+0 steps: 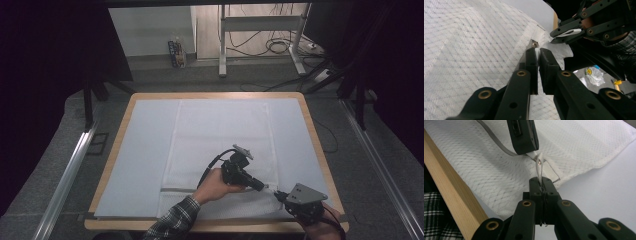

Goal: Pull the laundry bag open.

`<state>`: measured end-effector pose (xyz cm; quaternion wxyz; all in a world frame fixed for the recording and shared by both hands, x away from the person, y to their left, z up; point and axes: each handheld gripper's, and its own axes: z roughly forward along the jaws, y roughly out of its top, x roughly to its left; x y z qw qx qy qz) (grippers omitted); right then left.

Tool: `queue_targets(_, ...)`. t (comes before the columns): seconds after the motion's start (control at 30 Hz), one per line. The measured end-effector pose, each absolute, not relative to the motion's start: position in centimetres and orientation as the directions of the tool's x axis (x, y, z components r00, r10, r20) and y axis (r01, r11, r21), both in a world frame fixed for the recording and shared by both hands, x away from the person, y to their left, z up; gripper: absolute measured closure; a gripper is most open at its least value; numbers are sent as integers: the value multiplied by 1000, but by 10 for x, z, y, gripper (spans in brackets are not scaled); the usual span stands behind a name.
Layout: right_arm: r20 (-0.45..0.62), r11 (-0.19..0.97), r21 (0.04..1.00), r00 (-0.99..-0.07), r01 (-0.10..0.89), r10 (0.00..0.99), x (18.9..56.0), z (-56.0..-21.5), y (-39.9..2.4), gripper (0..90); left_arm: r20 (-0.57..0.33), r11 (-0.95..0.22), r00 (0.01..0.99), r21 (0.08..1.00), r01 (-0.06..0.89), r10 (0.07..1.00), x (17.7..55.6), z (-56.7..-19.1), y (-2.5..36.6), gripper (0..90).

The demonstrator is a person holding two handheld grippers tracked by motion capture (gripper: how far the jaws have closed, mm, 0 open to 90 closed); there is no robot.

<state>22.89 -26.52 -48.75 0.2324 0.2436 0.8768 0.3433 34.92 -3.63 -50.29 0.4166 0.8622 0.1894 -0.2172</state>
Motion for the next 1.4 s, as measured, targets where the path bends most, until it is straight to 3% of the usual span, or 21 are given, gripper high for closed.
queue_targets(0.13,-225,638,719,-777,276,588,230,-488,-266,863,-500,-579,853,656,484,147,347,-499,-36,869)
queue_targets(0.2,-182,606,738,-776,298,604,232,-486,-269,774,-487,-574,861,667,475,148,345,-497,-35,870)
queue_targets(0.23,-182,606,738,-776,298,604,232,-486,-269,774,-477,-575,866,671,469,149,345,-496,-34,870)
queue_targets(0.4,-63,517,764,-754,385,654,240,-485,-276,535,-457,-563,880,697,443,127,344,-493,-31,870)
queue_targets(0.43,-4,486,766,-752,422,659,244,-485,-277,442,-449,-561,886,705,433,120,343,-492,-31,869)
queue_targets(0.57,48,465,766,-760,444,648,252,-486,-278,376,-438,-550,892,719,424,113,341,-491,-28,869)
queue_targets(0.8,133,425,767,-767,481,628,271,-483,-275,414,-428,-549,898,728,411,105,342,-491,-28,869)
queue_targets(0.87,150,429,761,-774,488,615,275,-484,-273,495,-431,-548,896,727,414,107,342,-492,-28,869)
queue_targets(0.9,143,436,761,-780,481,610,276,-483,-273,577,-424,-554,900,726,407,105,342,-492,-28,869)
queue_targets(1.07,162,413,771,-777,485,608,277,-481,-276,710,-417,-561,902,723,404,111,342,-495,-29,868)
queue_targets(1.1,165,413,770,-778,486,607,277,-483,-276,782,-415,-566,902,719,403,115,342,-495,-29,867)
queue_targets(1.23,180,396,776,-774,490,607,277,-481,-276,839,-422,-563,899,716,412,121,343,-499,-30,858)
queue_targets(1.4,190,380,779,-765,499,615,276,-480,-276,842,-440,-549,889,715,432,125,343,-502,-31,855)
